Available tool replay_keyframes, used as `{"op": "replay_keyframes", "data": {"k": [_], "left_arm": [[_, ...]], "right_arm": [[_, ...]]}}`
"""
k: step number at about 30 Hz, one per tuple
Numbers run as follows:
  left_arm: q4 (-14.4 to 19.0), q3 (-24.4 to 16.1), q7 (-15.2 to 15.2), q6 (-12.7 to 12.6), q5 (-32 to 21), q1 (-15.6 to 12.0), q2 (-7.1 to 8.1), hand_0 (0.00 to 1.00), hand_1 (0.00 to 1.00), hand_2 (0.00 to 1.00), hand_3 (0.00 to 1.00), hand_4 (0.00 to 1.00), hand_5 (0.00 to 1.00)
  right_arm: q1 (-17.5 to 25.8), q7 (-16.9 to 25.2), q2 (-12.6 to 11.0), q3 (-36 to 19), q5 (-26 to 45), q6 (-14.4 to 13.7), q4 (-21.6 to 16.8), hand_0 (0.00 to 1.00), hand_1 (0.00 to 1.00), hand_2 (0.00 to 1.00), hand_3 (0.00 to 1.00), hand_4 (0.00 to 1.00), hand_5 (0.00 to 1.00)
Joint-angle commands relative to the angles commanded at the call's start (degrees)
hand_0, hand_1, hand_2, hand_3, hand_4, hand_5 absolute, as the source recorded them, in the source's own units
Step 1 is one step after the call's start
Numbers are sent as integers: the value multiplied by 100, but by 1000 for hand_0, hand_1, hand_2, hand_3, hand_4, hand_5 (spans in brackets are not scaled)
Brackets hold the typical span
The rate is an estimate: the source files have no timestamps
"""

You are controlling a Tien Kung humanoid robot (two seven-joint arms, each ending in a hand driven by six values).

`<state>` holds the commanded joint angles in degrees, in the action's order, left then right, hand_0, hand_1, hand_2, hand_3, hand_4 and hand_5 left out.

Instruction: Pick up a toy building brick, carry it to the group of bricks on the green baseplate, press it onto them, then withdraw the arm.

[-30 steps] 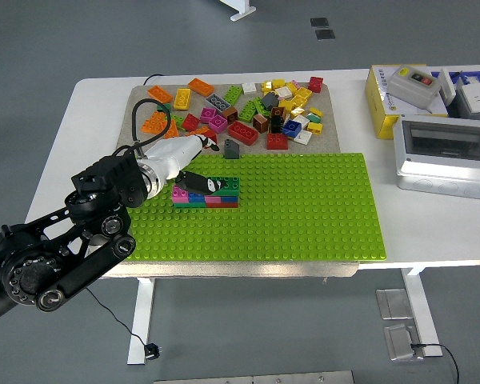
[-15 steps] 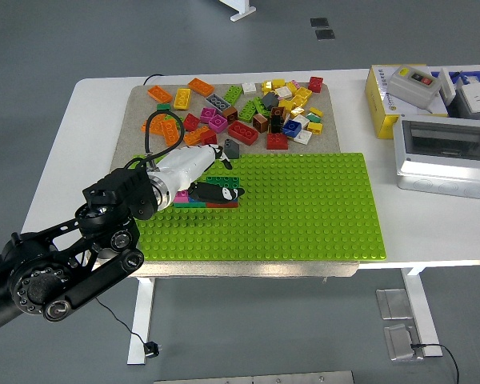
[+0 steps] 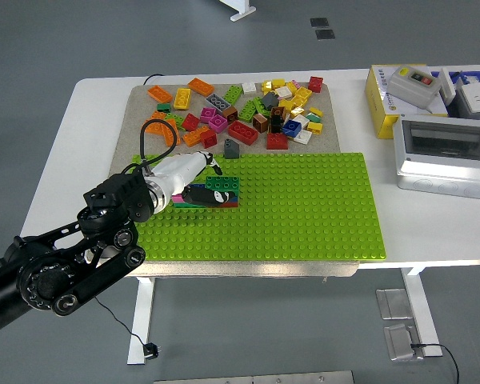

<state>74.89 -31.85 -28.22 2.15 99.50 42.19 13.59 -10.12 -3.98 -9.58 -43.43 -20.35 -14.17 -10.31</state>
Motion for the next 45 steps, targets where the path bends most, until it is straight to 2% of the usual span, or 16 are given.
{"op": "replay_keyframes", "data": {"k": [7,23,45], "left_arm": [[59,22,-23,14,15,3,3,998,966,973,715,803,632],[-35,63,-33,7,-59,-6,4,998,962,968,712,800,627],[80,64,-78,-60,30,-96,-7,998,959,966,708,786,621]], "right_arm": [[-1,3,-2,-28,-6,-2,0,684,637,632,668,352,792],[-2,14,4,-45,7,0,0,685,637,633,670,351,791],[16,28,13,-79,23,0,0,683,636,634,669,351,791]]}}
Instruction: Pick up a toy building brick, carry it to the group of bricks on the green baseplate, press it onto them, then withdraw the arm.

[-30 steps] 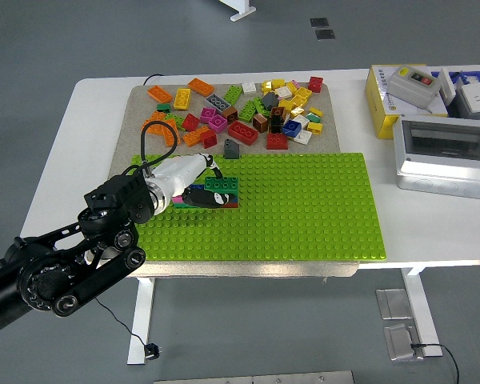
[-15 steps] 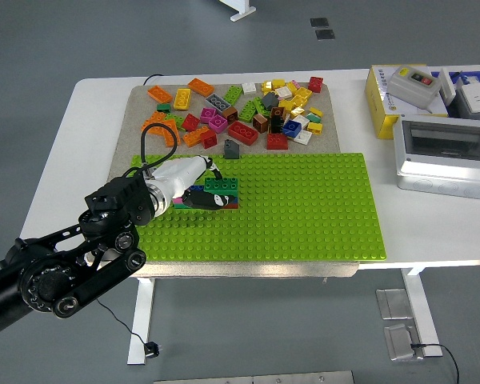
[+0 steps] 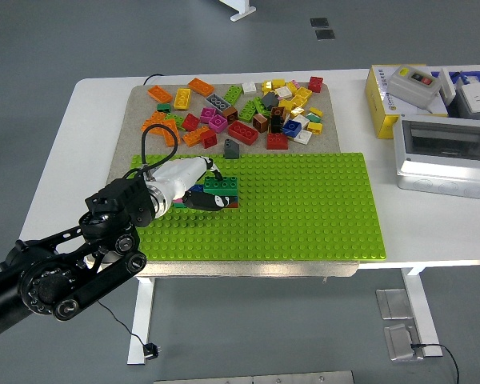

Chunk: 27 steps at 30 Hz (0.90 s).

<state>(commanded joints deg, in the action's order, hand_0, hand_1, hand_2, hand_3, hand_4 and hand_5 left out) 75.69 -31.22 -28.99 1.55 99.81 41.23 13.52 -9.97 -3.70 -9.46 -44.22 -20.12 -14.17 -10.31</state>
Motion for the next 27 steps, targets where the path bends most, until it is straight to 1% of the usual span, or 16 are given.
{"op": "replay_keyframes", "data": {"k": [14,27], "left_arm": [[-3,68,7,-51,-42,-86,7,998,958,965,708,784,621],[-216,156,122,-169,-134,-141,-29,998,957,964,707,775,618]], "right_arm": [[13,19,7,69,73,0,0,683,637,635,666,352,791],[49,54,22,141,165,21,0,682,637,637,667,354,792]]}}
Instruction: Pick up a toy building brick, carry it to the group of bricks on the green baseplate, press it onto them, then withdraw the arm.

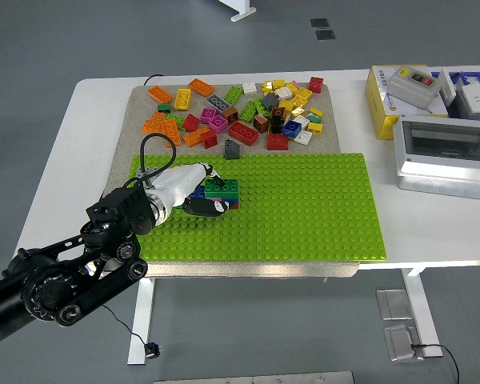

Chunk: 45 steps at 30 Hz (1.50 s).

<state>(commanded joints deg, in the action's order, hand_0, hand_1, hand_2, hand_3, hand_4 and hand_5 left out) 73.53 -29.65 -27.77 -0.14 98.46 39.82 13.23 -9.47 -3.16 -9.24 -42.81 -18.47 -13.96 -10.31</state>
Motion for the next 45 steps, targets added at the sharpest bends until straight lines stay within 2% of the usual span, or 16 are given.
{"op": "replay_keyframes", "data": {"k": [10,27,29,32,33,35,45], "left_arm": [[82,-59,25,-11,12,-50,27,998,955,961,704,769,618],[558,-482,141,-71,69,-73,139,998,953,958,701,765,619],[603,-508,182,-94,67,-54,144,998,951,956,727,762,619],[657,-531,263,-148,81,0,157,998,951,956,727,762,619],[671,-531,282,-162,88,16,163,994,947,951,774,761,618],[728,-503,328,-195,138,81,190,994,947,951,774,761,618],[1090,-174,769,-235,323,623,394,989,933,931,799,756,608]], "right_arm": [[15,-4,2,-10,-9,-1,0,683,637,635,666,355,793],[17,2,-2,-2,16,-16,0,683,637,636,667,354,792],[22,13,3,9,55,-21,0,684,637,637,665,353,793],[43,35,24,-24,103,-28,0,684,637,637,665,353,793],[49,40,29,-36,114,-28,0,684,636,650,664,351,800],[72,47,48,-87,129,-22,0,684,636,650,664,351,800],[121,73,112,-447,50,19,0,684,636,661,661,343,833]]}}
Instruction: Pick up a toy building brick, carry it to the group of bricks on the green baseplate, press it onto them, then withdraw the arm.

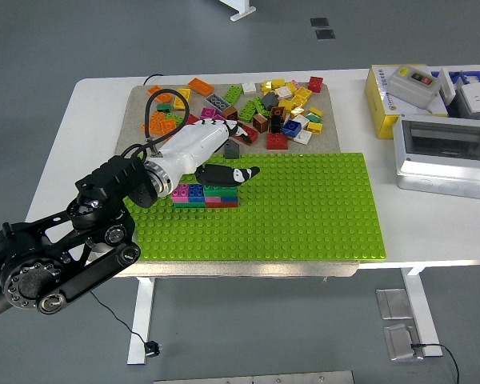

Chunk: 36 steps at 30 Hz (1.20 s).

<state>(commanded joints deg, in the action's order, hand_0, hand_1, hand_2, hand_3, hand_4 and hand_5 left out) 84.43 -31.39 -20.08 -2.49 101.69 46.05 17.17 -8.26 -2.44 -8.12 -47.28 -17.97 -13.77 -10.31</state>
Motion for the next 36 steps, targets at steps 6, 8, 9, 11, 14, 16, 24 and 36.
{"op": "replay_keyframes", "data": {"k": [6,8,9,11,14,16,24,36], "left_arm": [[121,224,112,26,-52,244,151,990,927,927,803,750,594],[101,297,154,25,-73,295,180,990,927,927,803,750,594],[85,324,173,24,-80,313,191,990,927,927,803,750,594],[60,384,186,30,-76,348,226,990,927,927,803,750,594],[115,464,189,29,-89,400,337,985,924,924,806,745,590],[186,484,189,27,-99,423,421,985,924,924,806,745,590],[469,66,189,9,-4,81,917,983,922,923,805,740,587],[278,-513,780,-394,-6,-722,1441,982,920,918,805,708,513]], "right_arm": [[17,26,43,-188,-5,-26,0,683,635,667,661,340,842],[39,29,56,-242,1,-35,0,683,635,667,661,340,842],[48,29,62,-268,-6,-39,0,683,635,667,661,340,842],[71,28,75,-331,-32,-46,0,683,635,667,661,340,842],[107,27,91,-439,-82,-56,0,681,633,672,661,335,845],[122,27,94,-481,-96,-60,0,681,633,672,661,335,845],[77,-84,66,-460,-255,-83,0,683,632,675,661,338,838],[5,-326,-21,-454,-662,-163,0,677,632,667,659,349,819]]}}
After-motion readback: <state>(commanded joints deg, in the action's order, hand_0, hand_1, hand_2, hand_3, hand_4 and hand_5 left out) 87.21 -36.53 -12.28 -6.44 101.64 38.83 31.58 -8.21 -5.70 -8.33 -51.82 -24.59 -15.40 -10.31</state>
